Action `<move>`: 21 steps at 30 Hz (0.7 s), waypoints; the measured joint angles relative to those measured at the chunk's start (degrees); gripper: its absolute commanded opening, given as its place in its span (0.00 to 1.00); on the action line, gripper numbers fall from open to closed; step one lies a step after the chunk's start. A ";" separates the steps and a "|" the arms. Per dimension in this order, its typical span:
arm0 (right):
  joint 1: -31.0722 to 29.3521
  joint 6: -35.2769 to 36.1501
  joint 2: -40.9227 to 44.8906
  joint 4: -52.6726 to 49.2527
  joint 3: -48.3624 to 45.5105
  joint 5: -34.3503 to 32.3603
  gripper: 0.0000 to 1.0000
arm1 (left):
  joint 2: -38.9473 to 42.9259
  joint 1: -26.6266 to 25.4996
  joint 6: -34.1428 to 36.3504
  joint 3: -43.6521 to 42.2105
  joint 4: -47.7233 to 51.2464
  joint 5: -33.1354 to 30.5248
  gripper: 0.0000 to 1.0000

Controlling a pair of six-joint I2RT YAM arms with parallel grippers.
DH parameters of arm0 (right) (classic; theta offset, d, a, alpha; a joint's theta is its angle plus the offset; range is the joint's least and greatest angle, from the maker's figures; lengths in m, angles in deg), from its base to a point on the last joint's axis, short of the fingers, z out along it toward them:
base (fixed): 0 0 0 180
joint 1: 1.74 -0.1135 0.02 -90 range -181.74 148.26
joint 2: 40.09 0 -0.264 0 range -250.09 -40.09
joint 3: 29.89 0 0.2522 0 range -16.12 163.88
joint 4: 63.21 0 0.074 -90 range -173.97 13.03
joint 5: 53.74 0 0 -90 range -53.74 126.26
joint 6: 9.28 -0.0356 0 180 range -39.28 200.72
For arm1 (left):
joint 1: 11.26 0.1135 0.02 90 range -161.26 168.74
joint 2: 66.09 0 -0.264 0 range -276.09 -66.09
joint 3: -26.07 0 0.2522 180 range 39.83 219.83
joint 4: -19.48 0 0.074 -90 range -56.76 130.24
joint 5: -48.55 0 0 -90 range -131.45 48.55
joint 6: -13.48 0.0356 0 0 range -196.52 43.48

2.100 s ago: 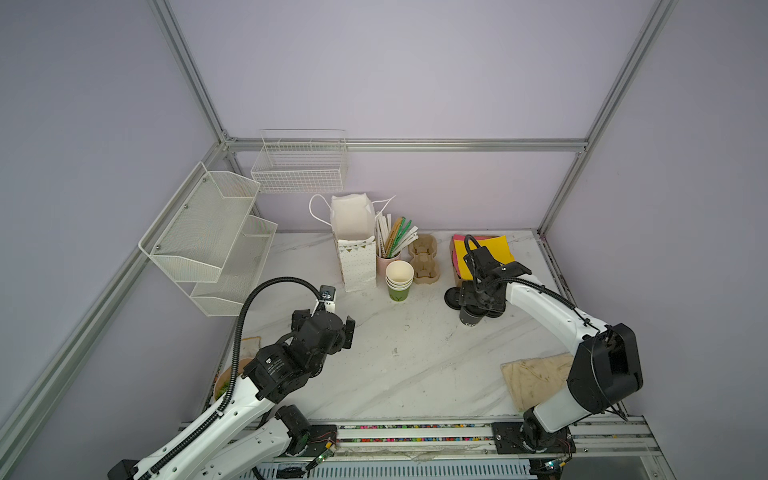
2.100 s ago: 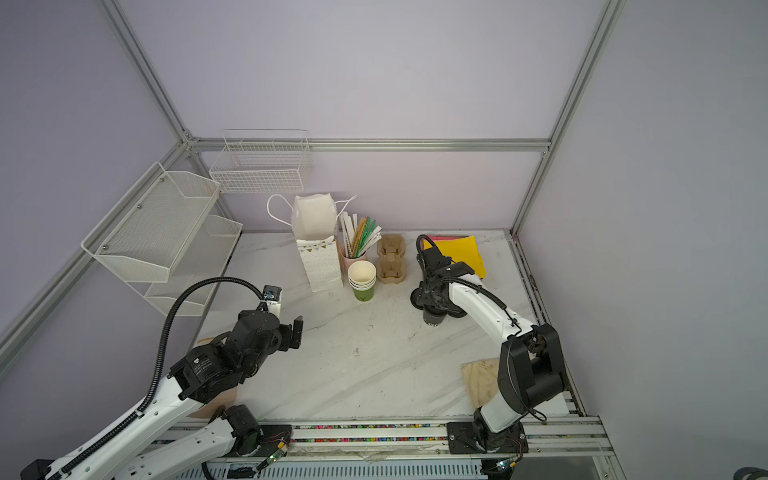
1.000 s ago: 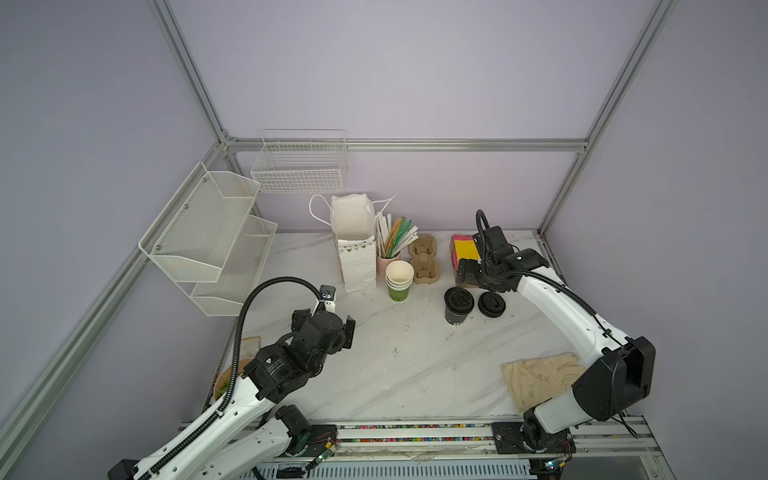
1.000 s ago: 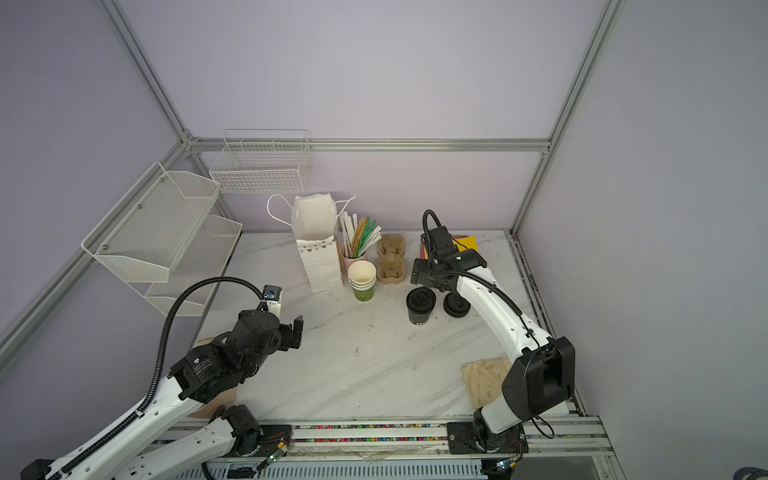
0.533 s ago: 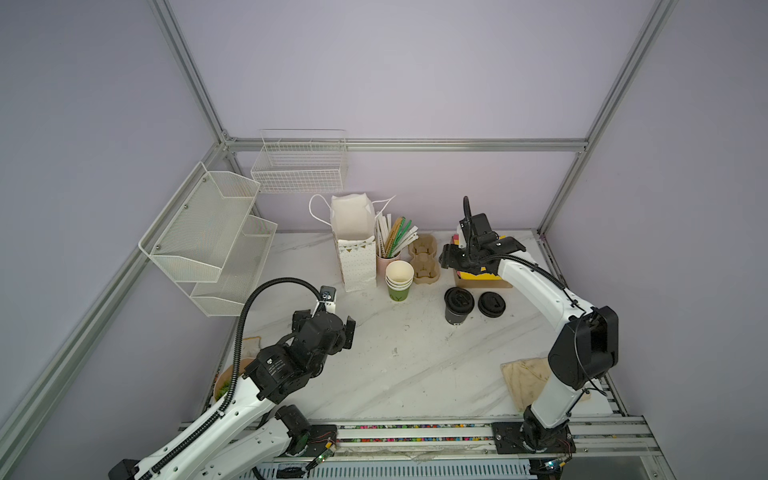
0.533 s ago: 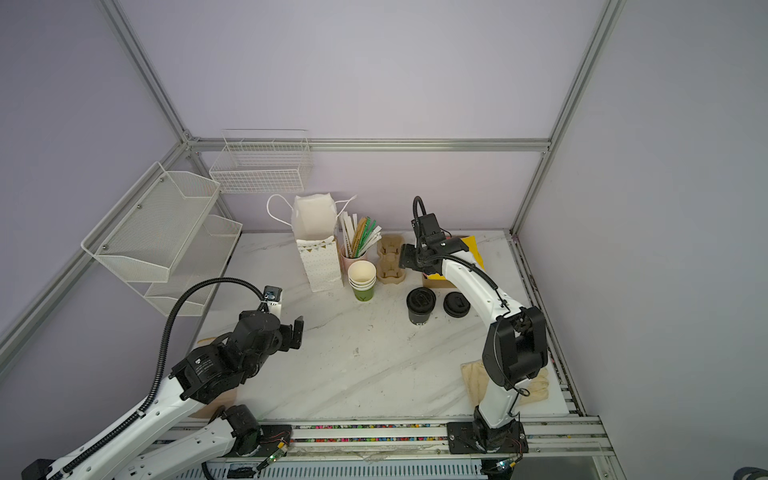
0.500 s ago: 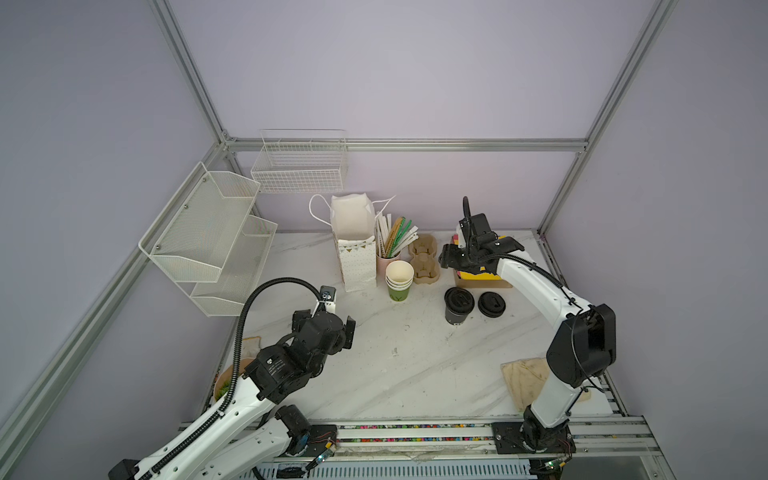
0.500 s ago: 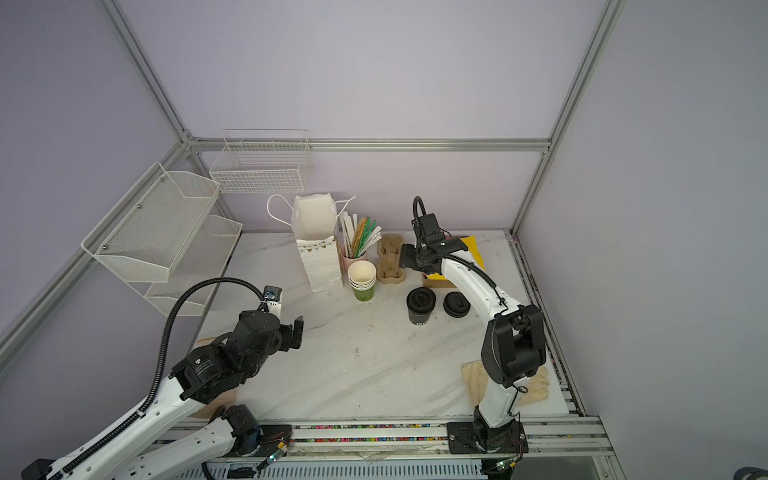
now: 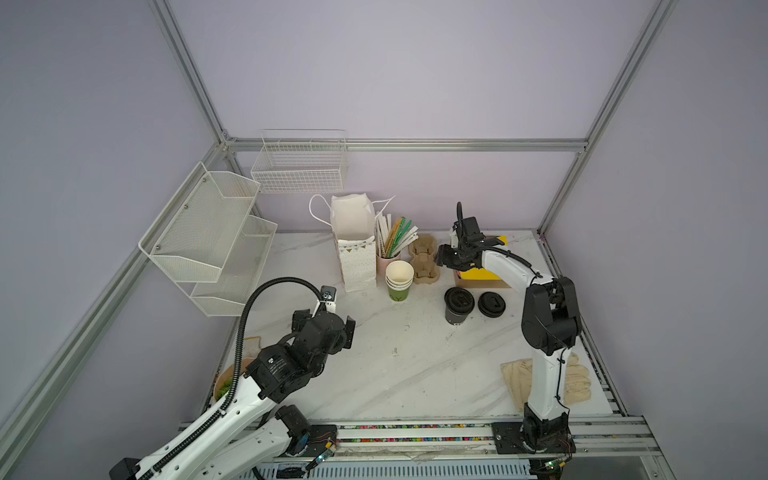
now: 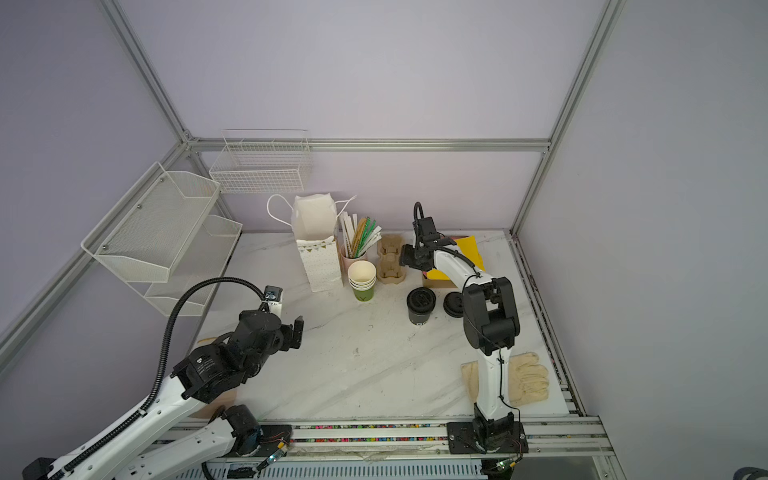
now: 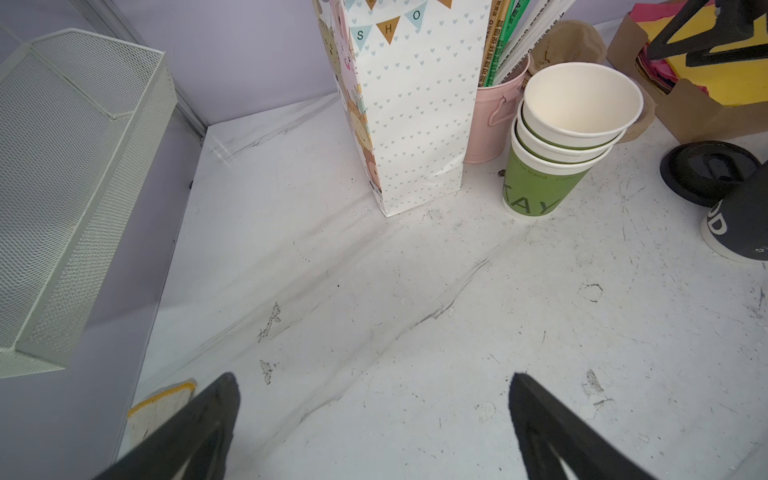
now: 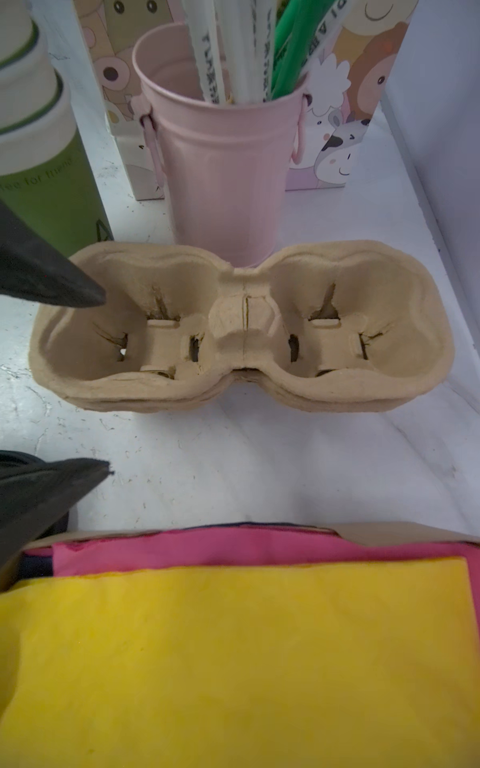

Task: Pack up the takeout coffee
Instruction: 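Move the right gripper to the cardboard cup carrier and grip its edge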

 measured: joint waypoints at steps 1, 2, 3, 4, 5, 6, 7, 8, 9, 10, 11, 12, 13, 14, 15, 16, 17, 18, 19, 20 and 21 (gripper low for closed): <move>0.00 0.09 -0.50 0.26 0.00 0.31 0.58 | 0.00 0.00 0.04 0.00 0.00 -0.02 1.00; 0.00 0.22 -0.94 0.48 0.00 0.52 0.56 | 0.00 0.00 0.22 0.00 0.00 -0.02 1.00; 0.00 0.28 -1.38 0.72 0.00 0.70 0.56 | 0.00 0.00 0.35 0.00 0.00 -0.02 1.00; 0.00 0.42 -1.81 0.98 0.00 0.87 0.55 | 0.00 0.00 0.39 0.00 0.00 -0.02 1.00; 0.00 0.50 -2.12 1.20 0.00 0.96 0.53 | 0.00 0.00 0.39 0.00 0.00 -0.02 1.00; 0.00 0.63 -2.34 1.31 0.00 1.22 0.51 | 0.00 0.00 0.42 0.00 -0.02 -0.02 1.00; 0.00 0.59 -2.47 1.42 0.00 1.44 0.50 | -0.02 0.00 0.42 0.00 -0.02 -0.02 1.00; 0.00 0.68 -2.49 1.55 -0.02 1.57 0.49 | -0.04 0.00 0.42 0.00 -0.02 -0.02 1.00; 0.00 0.66 -2.49 1.75 -0.02 1.77 0.47 | -0.07 0.00 0.42 0.00 -0.04 -0.02 1.00; 0.00 0.68 -2.49 1.97 -0.02 1.92 0.46 | -0.11 0.00 0.44 0.00 -0.04 -0.02 1.00; 0.00 0.76 -2.49 2.21 -0.02 1.99 0.45 | -0.11 0.00 0.44 0.00 -0.07 -0.02 1.00; 0.00 0.72 -2.49 2.47 -0.09 2.05 0.44 | -0.11 0.00 0.46 -0.04 -0.11 -0.02 1.00; 0.00 0.72 -2.49 2.67 -0.17 2.12 0.43 | -0.11 0.00 0.50 -0.15 -0.24 -0.02 1.00; 0.00 0.72 -2.49 2.80 -0.22 2.16 0.43 | -0.11 0.00 0.59 -0.20 -0.31 -0.02 1.00; 0.00 0.76 -2.49 3.02 -0.37 2.21 0.42 | -0.13 0.00 0.70 -0.26 -0.35 -0.02 1.00; 0.00 0.76 -2.49 3.08 -0.46 2.27 0.42 | -0.13 0.00 0.79 -0.35 -0.37 -0.02 1.00; 0.00 0.76 -2.49 3.17 -0.55 2.36 0.42 | -0.13 0.00 0.83 -0.42 -0.37 0.00 1.00; 0.00 0.76 -2.49 3.19 -0.61 2.40 0.42 | -0.15 0.00 0.83 -0.48 -0.37 -0.02 1.00; 0.00 0.76 -2.49 3.26 -0.68 2.43 0.42 | -0.17 0.00 0.83 -0.50 -0.37 0.00 1.00; 0.00 0.76 -2.49 3.30 -0.70 2.47 0.41 | -0.20 0.00 0.83 -0.52 -0.37 0.00 1.00; 0.00 0.79 -2.49 3.34 -0.79 2.56 0.40 | -0.22 0.00 0.85 -0.52 -0.39 0.00 1.00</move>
